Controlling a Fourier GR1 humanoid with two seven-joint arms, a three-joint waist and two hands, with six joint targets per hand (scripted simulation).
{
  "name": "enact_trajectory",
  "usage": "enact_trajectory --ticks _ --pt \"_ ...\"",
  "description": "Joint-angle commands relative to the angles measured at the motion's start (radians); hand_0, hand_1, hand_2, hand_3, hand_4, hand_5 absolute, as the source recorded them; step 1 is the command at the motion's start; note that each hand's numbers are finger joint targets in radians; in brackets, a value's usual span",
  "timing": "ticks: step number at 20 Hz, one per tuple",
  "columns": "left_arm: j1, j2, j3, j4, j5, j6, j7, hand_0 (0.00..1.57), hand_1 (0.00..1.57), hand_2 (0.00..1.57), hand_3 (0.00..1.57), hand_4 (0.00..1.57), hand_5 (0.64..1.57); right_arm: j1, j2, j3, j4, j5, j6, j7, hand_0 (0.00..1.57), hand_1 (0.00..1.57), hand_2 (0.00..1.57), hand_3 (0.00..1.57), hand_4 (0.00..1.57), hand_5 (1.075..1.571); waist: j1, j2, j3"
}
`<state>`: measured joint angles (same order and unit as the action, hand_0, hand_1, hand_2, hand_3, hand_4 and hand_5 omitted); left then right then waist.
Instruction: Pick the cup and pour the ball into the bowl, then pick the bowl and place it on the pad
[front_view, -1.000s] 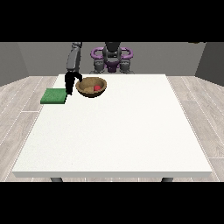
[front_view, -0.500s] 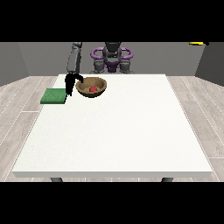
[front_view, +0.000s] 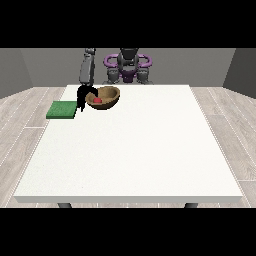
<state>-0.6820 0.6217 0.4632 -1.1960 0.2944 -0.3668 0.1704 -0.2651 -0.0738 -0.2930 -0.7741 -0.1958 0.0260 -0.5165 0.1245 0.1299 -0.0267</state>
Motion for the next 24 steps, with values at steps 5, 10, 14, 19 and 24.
enact_trajectory --ticks 5,10,14,19,24 --pt "-0.028 0.045 0.033 -0.01 0.061 -0.055 0.004 0.0 0.0 0.0 0.0 1.06 1.528 0.087 -0.07 -0.013 0.064 0.077 -0.185 0.104 1.57 1.57 1.57 1.57 0.91 1.478 0.063 0.09 0.0241" --pt "-0.012 0.024 0.025 -0.016 0.048 -0.035 -0.006 0.0 0.0 0.0 0.0 1.14 1.52 0.124 -0.138 0.006 -0.018 0.103 -0.217 0.171 1.57 1.57 1.57 1.37 0.96 1.536 0.059 0.079 0.0217" --pt "0.002 0.051 0.047 0.038 0.069 -0.061 0.014 0.0 0.0 0.0 0.0 1.19 1.526 0.131 -0.193 0.032 -0.126 0.119 -0.25 0.277 1.57 1.57 1.57 1.25 1.01 1.546 0.047 0.014 0.0194" --pt "0.042 0.045 0.065 0.062 0.059 -0.062 -0.035 0.0 0.0 0.0 0.0 1.2 1.539 0.115 -0.283 0.036 -0.2 0.088 -0.212 0.425 1.57 1.57 1.57 1.03 1.04 1.558 0.016 0.009 0.0204" --pt "0.045 0.06 0.054 0.075 0.027 -0.038 -0.021 0.0 0.0 0.0 0.0 1.2 1.54 0.098 -0.393 0.054 -0.275 0.089 -0.18 0.539 1.57 1.57 1.57 0.72 1.05 1.563 -0.038 -0.006 0.0213"
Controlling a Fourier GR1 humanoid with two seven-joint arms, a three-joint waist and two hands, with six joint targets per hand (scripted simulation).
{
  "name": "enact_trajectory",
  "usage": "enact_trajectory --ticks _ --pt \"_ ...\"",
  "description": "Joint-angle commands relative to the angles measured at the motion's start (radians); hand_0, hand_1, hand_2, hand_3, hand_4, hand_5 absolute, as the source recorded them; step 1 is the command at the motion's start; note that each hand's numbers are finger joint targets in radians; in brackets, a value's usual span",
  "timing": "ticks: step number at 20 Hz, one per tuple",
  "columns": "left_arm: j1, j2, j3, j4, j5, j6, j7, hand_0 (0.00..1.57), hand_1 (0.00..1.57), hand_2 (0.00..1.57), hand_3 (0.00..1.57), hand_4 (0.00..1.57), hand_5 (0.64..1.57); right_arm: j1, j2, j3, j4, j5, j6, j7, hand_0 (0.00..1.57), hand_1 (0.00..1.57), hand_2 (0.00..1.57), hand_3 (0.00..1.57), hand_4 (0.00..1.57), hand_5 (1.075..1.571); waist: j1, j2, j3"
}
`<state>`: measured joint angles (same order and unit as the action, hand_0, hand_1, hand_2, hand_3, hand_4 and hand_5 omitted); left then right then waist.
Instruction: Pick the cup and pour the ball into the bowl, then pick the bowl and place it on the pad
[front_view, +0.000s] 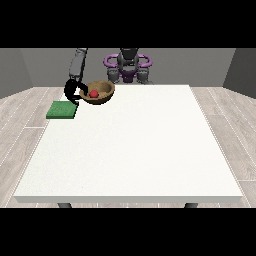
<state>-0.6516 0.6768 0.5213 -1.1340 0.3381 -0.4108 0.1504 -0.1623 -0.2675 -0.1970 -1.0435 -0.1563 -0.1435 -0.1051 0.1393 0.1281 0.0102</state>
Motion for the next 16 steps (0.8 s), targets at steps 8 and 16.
enact_trajectory --ticks 8,16 --pt "0.113 -0.031 -0.001 0.015 -0.05 0.027 -0.12 0.0 0.0 0.0 0.0 1.2 1.542 -0.11 -0.367 -0.118 0.045 -0.004 0.131 0.262 1.57 1.57 1.57 0.57 1.09 1.564 -0.088 -0.013 -0.0101" --pt "0.06 0.073 0.042 0.088 0.007 -0.032 -0.144 0.0 0.0 0.0 0.0 1.22 1.553 -0.274 -0.391 -0.172 0.178 -0.027 0.137 0.239 1.57 1.57 1.57 0.49 1.07 1.568 -0.062 0.1 -0.0097"
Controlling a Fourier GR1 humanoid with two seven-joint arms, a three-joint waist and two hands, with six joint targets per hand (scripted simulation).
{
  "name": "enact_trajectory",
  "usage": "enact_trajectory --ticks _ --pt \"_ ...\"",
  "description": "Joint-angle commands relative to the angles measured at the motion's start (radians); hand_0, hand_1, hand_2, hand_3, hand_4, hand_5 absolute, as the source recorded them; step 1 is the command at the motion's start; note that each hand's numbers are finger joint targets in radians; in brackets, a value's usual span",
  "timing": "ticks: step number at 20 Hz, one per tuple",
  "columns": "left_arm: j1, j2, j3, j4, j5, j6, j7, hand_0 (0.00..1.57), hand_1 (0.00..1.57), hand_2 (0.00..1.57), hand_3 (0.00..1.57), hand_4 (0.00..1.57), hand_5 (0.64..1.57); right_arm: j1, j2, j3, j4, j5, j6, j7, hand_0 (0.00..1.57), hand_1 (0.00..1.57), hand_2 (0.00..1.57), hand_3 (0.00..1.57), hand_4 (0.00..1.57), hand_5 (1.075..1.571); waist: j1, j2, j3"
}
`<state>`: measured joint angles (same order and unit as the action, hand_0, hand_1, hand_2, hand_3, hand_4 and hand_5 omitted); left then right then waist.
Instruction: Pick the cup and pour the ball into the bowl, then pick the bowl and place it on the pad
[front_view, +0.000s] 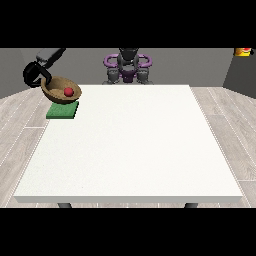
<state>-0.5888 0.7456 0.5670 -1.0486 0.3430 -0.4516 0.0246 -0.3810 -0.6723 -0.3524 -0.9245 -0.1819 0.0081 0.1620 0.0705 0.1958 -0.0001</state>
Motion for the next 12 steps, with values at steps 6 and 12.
enact_trajectory --ticks 6,12 --pt "0.019 -0.02 -0.016 -0.03 0.011 -0.006 -0.068 0.0 0.0 0.0 0.0 1.21 1.556 -0.111 0.077 -0.03 0.156 -0.017 -0.046 -0.062 1.57 1.57 1.57 0.45 1.04 1.57 0.045 0.058 0.0009" --pt "0.038 0.072 0.032 0.04 0.035 -0.04 -0.062 0.0 0.0 0.0 0.0 1.2 1.558 -0.088 0.082 -0.082 0.217 -0.064 0.001 -0.135 1.57 1.57 1.57 0.6 0.99 1.571 -0.006 0.048 0.0011"
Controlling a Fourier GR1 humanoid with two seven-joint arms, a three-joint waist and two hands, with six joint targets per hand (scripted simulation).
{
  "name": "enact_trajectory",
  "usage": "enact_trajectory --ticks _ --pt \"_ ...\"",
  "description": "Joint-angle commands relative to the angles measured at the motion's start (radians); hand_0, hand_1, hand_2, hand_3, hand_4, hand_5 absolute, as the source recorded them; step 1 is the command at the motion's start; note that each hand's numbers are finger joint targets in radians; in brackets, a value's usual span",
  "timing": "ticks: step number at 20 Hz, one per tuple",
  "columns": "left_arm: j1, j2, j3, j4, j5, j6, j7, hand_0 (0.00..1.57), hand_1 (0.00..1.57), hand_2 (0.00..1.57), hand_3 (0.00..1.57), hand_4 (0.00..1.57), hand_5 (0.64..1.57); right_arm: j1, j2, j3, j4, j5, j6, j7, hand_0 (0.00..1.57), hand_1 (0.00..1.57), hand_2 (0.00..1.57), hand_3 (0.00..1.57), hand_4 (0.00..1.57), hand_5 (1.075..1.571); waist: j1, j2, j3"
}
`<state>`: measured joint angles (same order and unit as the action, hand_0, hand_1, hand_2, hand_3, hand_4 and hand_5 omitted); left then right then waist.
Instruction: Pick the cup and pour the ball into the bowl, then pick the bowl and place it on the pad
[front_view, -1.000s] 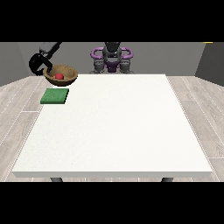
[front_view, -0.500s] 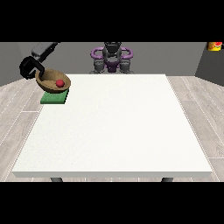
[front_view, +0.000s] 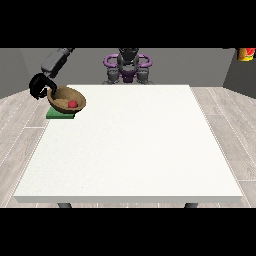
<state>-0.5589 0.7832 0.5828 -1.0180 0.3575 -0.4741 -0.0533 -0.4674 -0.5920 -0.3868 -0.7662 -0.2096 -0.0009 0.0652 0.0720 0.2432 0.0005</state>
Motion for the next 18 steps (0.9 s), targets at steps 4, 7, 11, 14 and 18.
enact_trajectory --ticks 4,7,11,14,18 --pt "-0.04 0.065 0.013 0.022 0.042 -0.03 0.027 0.0 0.0 0.0 0.0 1.19 1.561 -0.09 -0.057 -0.045 0.092 -0.005 -0.076 0.059 1.57 1.57 1.57 1.16 0.19 1.557 0.011 0.022 -0.0002" --pt "0.031 0.011 -0.004 -0.024 0.036 -0.01 0.029 0.0 0.0 0.0 0.0 1.2 1.561 -0.007 -0.049 -0.059 0.138 0.011 -0.071 -0.077 1.57 1.57 1.57 0.98 0.0 1.554 0.001 -0.013 0.0005" --pt "0.002 0.029 -0.014 -0.012 0.029 0.004 0.016 0.0 0.0 0.0 0.0 1.19 1.562 -0.097 -0.066 -0.068 0.156 0.003 -0.113 -0.027 1.49 1.49 1.4 0.8 0.0 1.544 0.005 0.016 0.0003" --pt "0.013 0.087 0.02 0.044 0.041 -0.048 -0.014 0.0 0.0 0.0 0.0 1.19 1.563 -0.087 0.011 -0.063 0.144 -0.01 -0.126 -0.086 1.46 1.46 1.41 0.83 0.0 1.532 0.016 0.037 0.0002" --pt "0.011 0.077 0.014 0.064 0.031 -0.034 -0.051 0.0 0.0 0.0 0.0 1.19 1.565 -0.146 0.017 -0.058 0.15 -0.01 -0.159 -0.07 1.43 1.43 1.38 0.67 0.0 1.534 0.019 0.059 -0.0001"
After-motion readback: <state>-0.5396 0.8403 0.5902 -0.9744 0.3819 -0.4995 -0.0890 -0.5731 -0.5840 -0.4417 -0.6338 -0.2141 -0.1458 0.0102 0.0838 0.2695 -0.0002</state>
